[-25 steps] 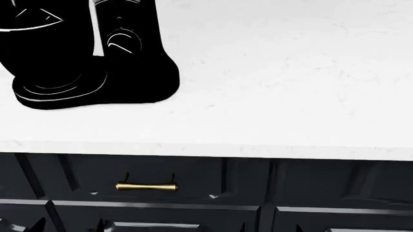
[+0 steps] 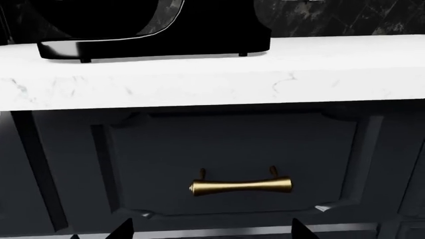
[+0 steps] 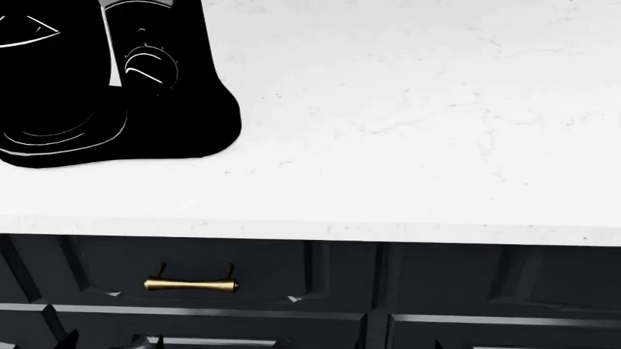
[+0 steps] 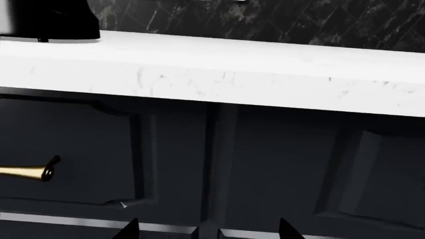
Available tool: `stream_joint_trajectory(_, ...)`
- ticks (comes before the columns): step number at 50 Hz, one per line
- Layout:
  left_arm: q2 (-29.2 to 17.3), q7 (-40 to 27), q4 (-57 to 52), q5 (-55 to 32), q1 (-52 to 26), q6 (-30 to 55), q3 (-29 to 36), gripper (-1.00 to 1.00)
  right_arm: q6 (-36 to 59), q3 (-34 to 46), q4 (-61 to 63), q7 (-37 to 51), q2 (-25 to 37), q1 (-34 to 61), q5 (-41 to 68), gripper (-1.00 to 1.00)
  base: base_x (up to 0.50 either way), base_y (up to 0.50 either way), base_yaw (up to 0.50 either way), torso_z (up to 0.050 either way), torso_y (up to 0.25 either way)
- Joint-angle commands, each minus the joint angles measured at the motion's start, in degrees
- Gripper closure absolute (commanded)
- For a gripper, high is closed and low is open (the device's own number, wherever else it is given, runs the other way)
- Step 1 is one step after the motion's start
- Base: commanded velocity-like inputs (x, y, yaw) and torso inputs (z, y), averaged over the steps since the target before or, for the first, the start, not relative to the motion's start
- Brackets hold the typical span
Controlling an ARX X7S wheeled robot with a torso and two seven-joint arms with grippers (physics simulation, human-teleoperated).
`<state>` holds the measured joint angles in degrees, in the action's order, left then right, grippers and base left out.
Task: Open the stand mixer head.
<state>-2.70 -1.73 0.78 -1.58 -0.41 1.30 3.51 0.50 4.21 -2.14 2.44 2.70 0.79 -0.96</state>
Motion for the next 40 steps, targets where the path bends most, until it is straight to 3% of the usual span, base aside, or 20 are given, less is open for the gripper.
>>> stream_joint_trajectory(1, 0.2, 0.5, 1.2, -0.2, -0.1, -1.0, -0.5, -1.00, -0.5, 1.2, -1.3, 2.2, 0.3, 0.2, -5.1, -1.00, 0.00, 0.50, 0.00, 0.000, 0.000)
stream_joint_trajectory(30, -1.9, -2.8, 2.2, -1.2, -1.0, -0.7, 3.0, -1.00, -0.6, 4.0, -1.8, 4.7, 2.5, 0.6, -4.0, -1.00, 0.00, 0.50, 0.00, 0.000, 0.000)
stream_joint_trajectory(33, -2.1, -3.5, 2.3, -0.9, -1.2, -0.9, 3.2, -1.00, -2.8, 3.6, -1.7, 2.3, 2.6, 0.3, 0.1, -1.00, 0.00, 0.50, 0.00, 0.000, 0.000)
stream_joint_trajectory(35, -2.3, -3.4, 2.2, -0.9, -1.1, -1.0, 3.5, -1.00, -0.3, 3.6, -0.9, -0.1, 2.7, 0.3, 3.3, -1.00, 0.00, 0.00, 0.00, 0.000, 0.000)
stream_joint_trajectory(36, -3.0, 1.3, 1.1, -5.6, -0.1, -2.2, 3.8, -1.00, 0.1, 4.3, -0.4, 0.0, 2.9, 0.0, 2.5, -1.00, 0.00, 0.00, 0.00, 0.000, 0.000)
stream_joint_trajectory(37, -3.3, -1.0, 0.3, -3.5, -0.8, 3.7, 4.1, -1.00, -2.0, 4.4, -0.8, 2.6, 2.9, -0.2, -0.1, -1.00, 0.00, 0.00, 0.00, 0.050, 0.000)
stream_joint_trajectory(40, -3.5, -0.1, 0.6, -4.7, -0.5, 1.9, 4.1, -1.00, -1.5, 4.6, -1.1, 1.9, 3.0, -0.1, 1.1, -1.00, 0.00, 0.00, 0.00, 0.050, 0.000)
